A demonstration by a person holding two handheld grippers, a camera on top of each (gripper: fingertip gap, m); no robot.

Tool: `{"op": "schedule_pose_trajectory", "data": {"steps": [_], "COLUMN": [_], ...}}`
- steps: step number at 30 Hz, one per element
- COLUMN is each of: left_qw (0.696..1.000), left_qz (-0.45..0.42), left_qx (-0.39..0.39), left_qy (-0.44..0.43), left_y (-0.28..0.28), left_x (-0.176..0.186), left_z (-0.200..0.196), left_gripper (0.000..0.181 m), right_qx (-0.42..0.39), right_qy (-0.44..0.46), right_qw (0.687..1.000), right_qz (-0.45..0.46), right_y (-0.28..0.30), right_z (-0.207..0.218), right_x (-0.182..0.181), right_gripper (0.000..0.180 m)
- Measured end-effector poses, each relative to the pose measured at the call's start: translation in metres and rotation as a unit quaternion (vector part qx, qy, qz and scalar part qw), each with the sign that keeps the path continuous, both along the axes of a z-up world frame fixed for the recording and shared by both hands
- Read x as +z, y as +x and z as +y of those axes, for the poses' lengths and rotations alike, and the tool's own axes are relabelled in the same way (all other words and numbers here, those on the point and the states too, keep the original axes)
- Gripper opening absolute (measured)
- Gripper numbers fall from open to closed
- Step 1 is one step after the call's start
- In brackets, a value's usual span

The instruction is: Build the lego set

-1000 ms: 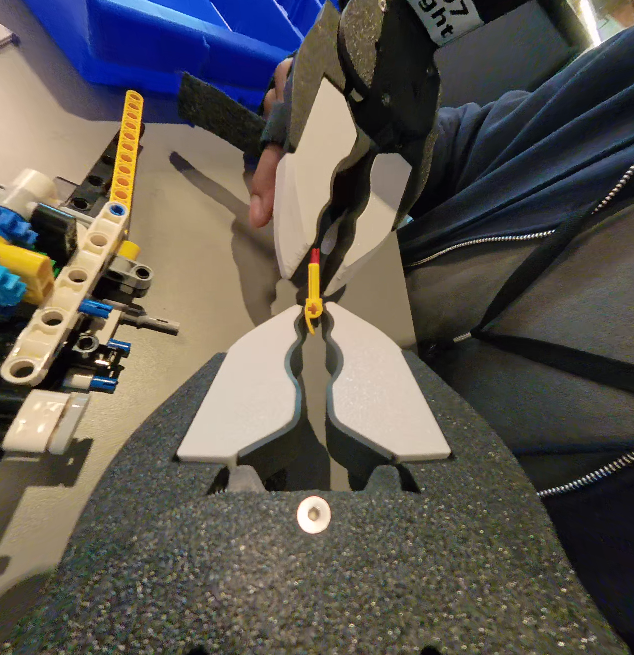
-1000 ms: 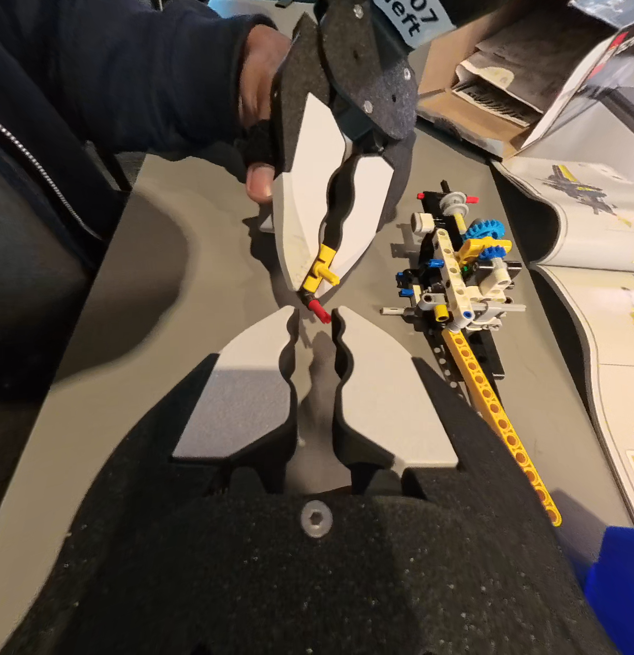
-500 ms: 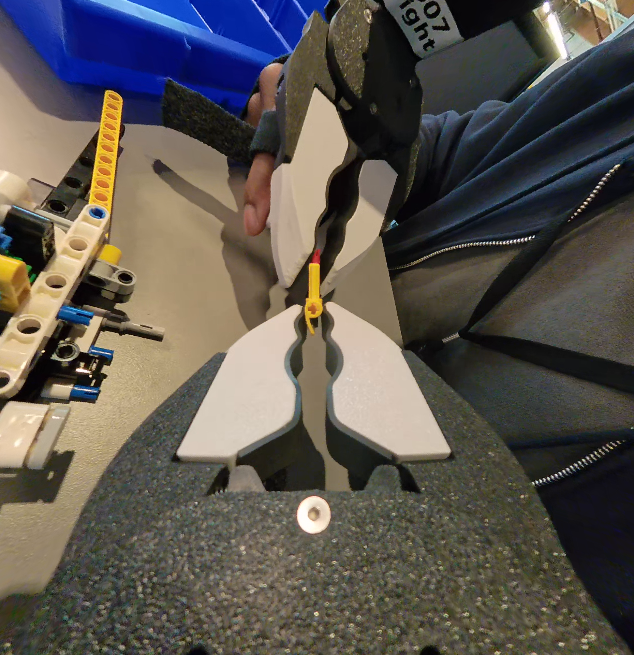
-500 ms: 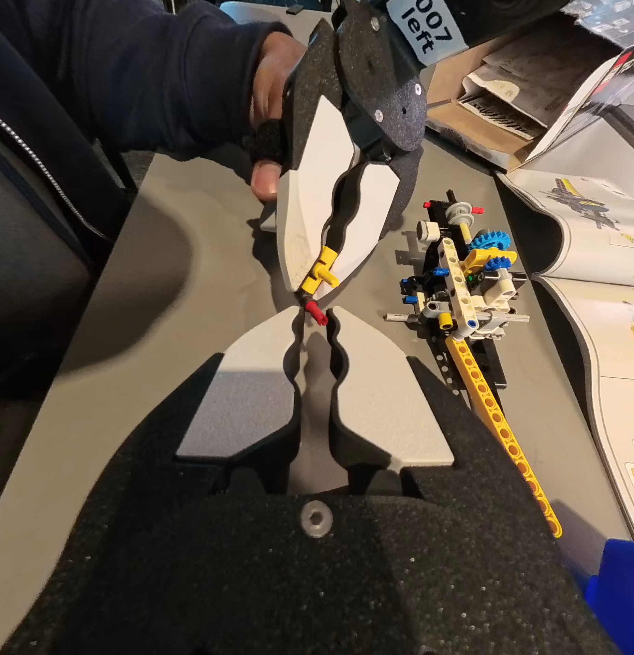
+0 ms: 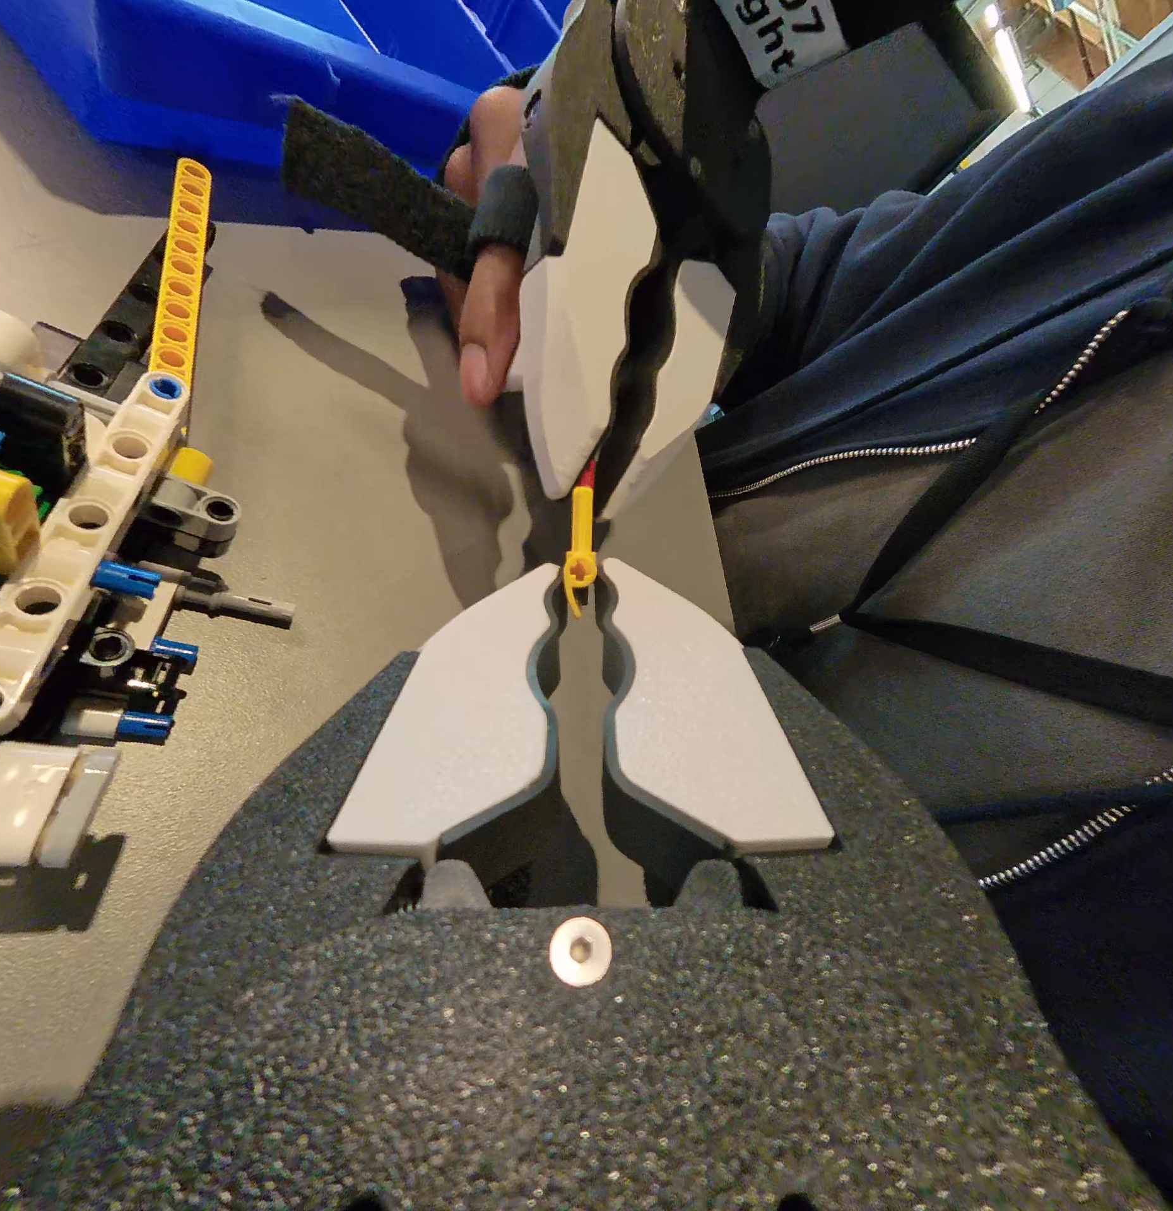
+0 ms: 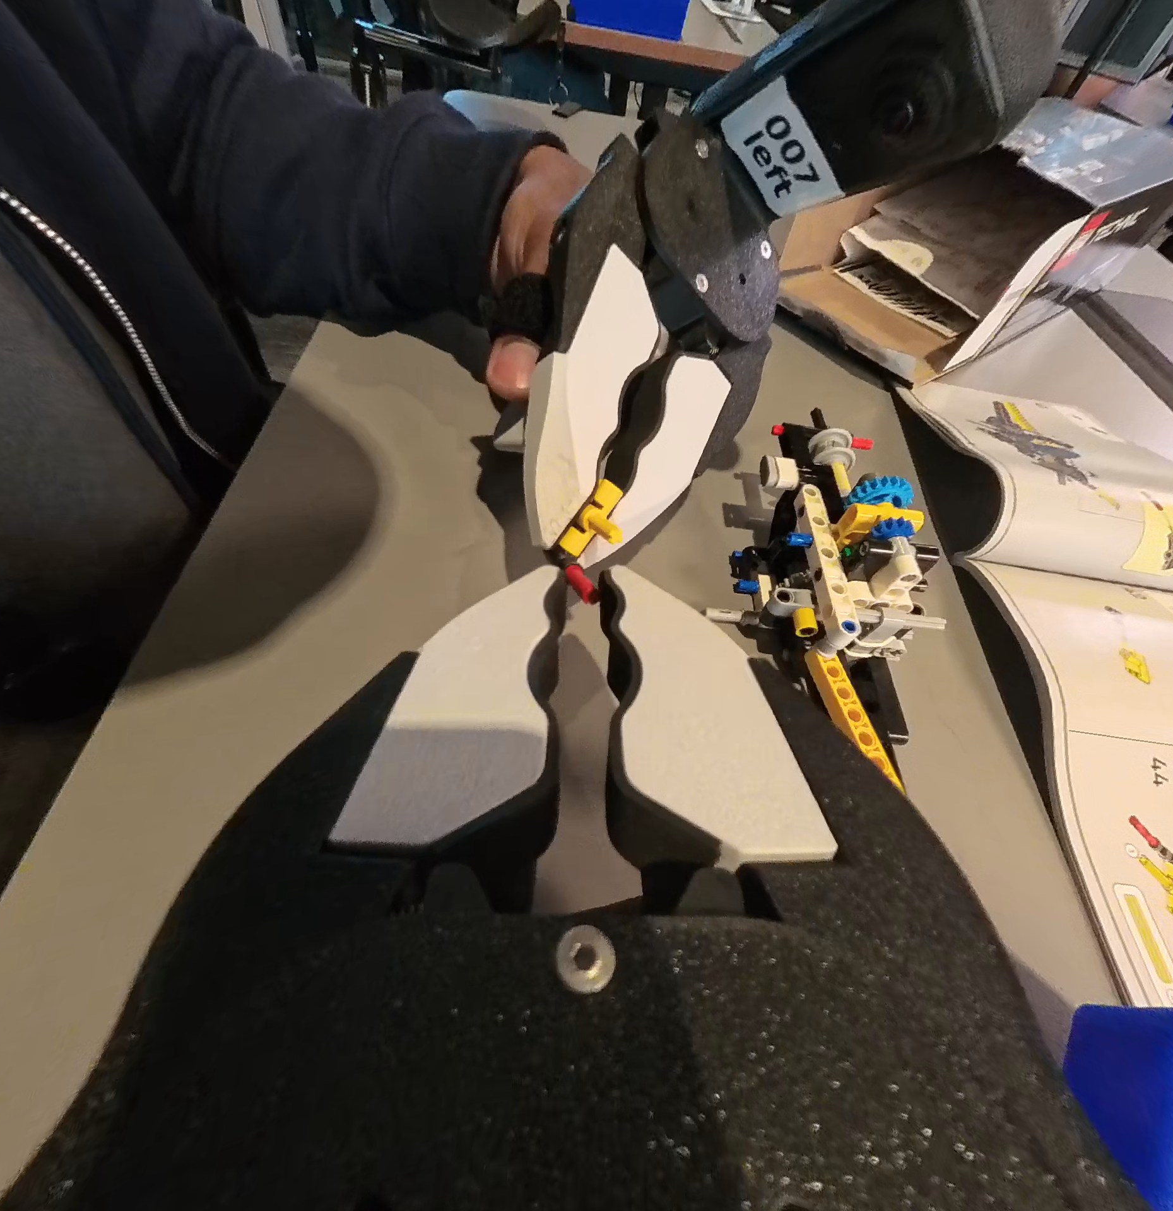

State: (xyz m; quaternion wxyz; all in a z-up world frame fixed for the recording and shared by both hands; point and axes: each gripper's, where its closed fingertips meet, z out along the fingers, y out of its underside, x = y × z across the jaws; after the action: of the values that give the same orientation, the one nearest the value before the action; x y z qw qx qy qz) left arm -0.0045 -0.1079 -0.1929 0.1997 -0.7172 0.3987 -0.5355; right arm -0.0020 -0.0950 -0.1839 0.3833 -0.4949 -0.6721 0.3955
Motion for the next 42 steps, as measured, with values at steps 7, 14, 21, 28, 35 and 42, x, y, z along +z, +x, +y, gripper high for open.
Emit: {"op": "schedule_pose_trajectory", "data": {"steps": [7,14,21,28,35,42], "left_qw": [1.0,0.989,0.878,0.752,0.618,0.623], "left_qz": [0.006,0.003,-0.181,-0.251,-0.264,-0.224], "left_qx": [0.015,0.096,0.272,0.384,0.493,0.518], "left_qy": [0.007,0.116,0.349,0.474,0.552,0.542], "left_y": [-0.001,-0.024,-0.061,-0.111,-0.159,-0.169], "left_x": [-0.001,0.016,0.12,0.182,0.233,0.236], "left_z": [0.004,0.029,0.057,0.065,0.069,0.105], "left_gripper": [0.017,0.03,0.029,0.0,0.0,0.016], "right_qx": [-0.004,-0.101,-0.106,-0.145,-0.246,-0.303], "right_qy": [-0.01,-0.112,-0.063,-0.013,-0.011,0.028], "right_qw": [1.0,0.983,0.981,0.983,0.964,0.948], "right_qz": [-0.018,-0.101,-0.147,-0.108,-0.098,-0.092], "right_y": [0.001,0.007,0.009,0.016,0.055,0.076], "right_z": [-0.001,0.012,0.001,0.018,0.063,0.094], "right_x": [-0.005,-0.026,-0.041,-0.031,-0.029,-0.028], "right_gripper": [0.004,0.005,0.013,0.024,0.023,0.023]}}
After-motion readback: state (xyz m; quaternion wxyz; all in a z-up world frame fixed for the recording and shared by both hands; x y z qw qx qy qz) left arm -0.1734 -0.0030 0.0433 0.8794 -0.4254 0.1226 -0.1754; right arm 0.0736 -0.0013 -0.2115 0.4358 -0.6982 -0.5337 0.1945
